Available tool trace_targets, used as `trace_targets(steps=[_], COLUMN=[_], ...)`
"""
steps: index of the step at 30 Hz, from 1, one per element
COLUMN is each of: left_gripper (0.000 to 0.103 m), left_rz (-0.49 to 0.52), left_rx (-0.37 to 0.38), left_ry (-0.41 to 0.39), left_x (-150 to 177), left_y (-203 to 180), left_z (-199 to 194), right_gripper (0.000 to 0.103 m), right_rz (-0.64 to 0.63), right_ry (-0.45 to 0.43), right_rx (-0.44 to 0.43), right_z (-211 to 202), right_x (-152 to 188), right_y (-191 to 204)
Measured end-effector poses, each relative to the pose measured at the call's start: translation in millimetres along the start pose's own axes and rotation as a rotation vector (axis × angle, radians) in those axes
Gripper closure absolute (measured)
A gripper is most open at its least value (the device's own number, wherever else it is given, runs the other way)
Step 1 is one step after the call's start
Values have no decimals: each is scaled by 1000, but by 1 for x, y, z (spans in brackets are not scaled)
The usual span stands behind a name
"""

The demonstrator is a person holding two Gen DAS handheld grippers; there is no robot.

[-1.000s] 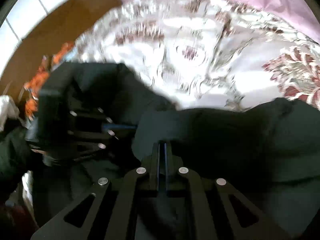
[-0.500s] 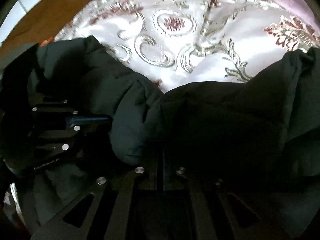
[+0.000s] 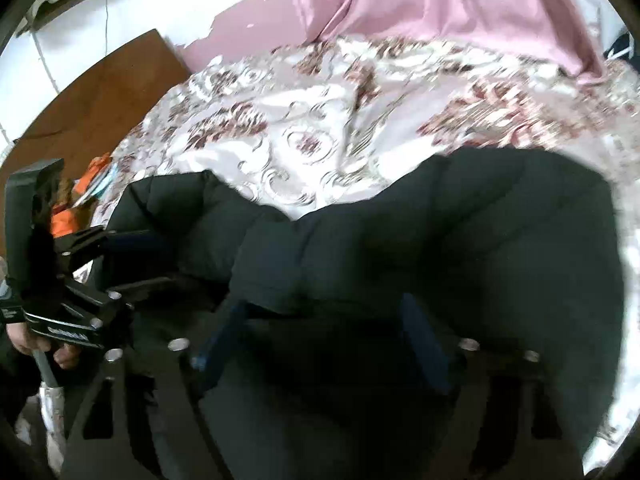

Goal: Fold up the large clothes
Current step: 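Grasp the folded jacket edge with both grippers side by side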

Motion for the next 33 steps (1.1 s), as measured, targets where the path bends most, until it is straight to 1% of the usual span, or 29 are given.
trace_targets(steps=[2, 4, 6, 9, 12, 14, 17, 20, 22, 27, 29, 31, 33], left_gripper=[14, 12, 4, 1, 0, 0, 0, 0, 0, 0, 0, 0, 0], left_rz=[-51, -90, -106, -119, -125, -127, -122, -101, -88, -61, -68, -77, -79], left_rx=[-4, -12, -25, -28, 28, 63, 88, 91, 78, 31, 20, 29, 33], left_ry=[-8, -53, -98, -148, -168, -188, -228, -268, -286, -318, -319, -305, -309], left_x=[4, 10, 15, 25, 37, 48, 62, 77, 88, 116, 126, 139, 150], left_y=[6, 10, 12, 7, -1, -8, -17, -25, -30, -43, -45, -49, -52], left_z=[-10, -25, -42, -67, -92, -110, -136, -162, -177, -213, -224, -236, -246], right_gripper=[22, 11, 5, 4, 2, 2, 2, 2, 2, 2, 2, 2, 2], right_rz=[-14, -17, -26, -47, -61, -64, -72, -114, -126, -105, -105, -103, -94], right_ry=[-12, -28, -45, -76, -110, -118, -130, -150, -169, -210, -221, -235, -254], right_rx=[38, 61, 70, 74, 72, 57, 37, 55, 60, 48, 47, 45, 34], right_z=[-10, -24, -40, -64, -88, -100, -122, -148, -165, -205, -217, -231, -244], right_x=[0, 2, 4, 10, 17, 22, 34, 48, 56, 76, 85, 97, 111], right_y=[2, 5, 10, 20, 33, 40, 54, 70, 78, 93, 100, 107, 116])
Point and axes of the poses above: each gripper's, at about its wrist camera, not at the fingertips, and z roughly the way its jaws point, y to its left, x to its underside, the point moved 2 cm from there along z, roughly the way its jaws point, and after that the axes turned 9 degrees about -x, right-handed, at the moved point
